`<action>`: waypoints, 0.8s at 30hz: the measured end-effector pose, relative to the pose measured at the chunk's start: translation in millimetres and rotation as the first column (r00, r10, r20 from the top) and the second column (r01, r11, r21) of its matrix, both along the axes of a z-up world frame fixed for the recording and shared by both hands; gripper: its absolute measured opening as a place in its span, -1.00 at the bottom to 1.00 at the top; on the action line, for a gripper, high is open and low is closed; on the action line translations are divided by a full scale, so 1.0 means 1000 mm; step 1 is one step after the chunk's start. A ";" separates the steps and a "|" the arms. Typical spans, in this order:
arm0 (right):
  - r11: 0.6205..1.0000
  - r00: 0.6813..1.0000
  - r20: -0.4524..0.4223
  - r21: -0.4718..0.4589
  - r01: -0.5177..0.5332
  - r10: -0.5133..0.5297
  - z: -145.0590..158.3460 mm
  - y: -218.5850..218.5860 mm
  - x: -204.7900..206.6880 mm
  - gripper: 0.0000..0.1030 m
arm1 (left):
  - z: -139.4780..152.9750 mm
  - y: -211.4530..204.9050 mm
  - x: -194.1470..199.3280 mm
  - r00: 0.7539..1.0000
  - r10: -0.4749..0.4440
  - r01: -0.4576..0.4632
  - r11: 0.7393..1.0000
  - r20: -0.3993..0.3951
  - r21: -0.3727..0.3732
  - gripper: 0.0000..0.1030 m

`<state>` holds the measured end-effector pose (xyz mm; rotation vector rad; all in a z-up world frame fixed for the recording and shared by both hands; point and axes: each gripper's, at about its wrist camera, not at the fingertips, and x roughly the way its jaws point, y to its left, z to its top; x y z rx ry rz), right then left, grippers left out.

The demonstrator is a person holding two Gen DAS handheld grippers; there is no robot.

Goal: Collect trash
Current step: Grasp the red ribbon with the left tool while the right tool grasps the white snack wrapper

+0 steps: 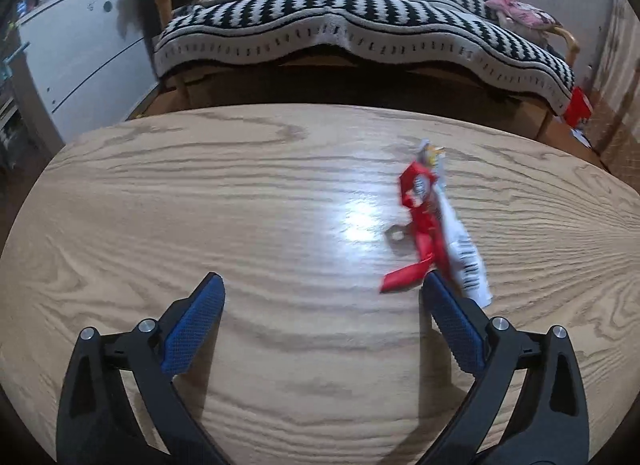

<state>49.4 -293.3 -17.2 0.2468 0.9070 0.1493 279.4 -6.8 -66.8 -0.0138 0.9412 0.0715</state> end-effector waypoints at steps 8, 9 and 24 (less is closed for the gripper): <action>0.999 0.999 -0.022 -0.004 -0.040 0.040 -0.008 0.012 0.007 0.76 | 0.005 -0.027 0.010 0.990 -0.135 0.134 0.991 0.032 0.023 0.07; 0.999 0.999 -0.023 -0.004 -0.043 0.043 -0.009 0.014 0.009 0.76 | 0.005 -0.028 0.009 0.989 -0.143 0.142 0.990 0.037 0.028 -0.11; 0.981 0.988 -0.083 -0.133 -0.140 0.129 -0.052 0.112 0.104 0.74 | 0.008 0.024 -0.082 0.996 -0.092 0.092 0.994 0.008 -0.054 -0.89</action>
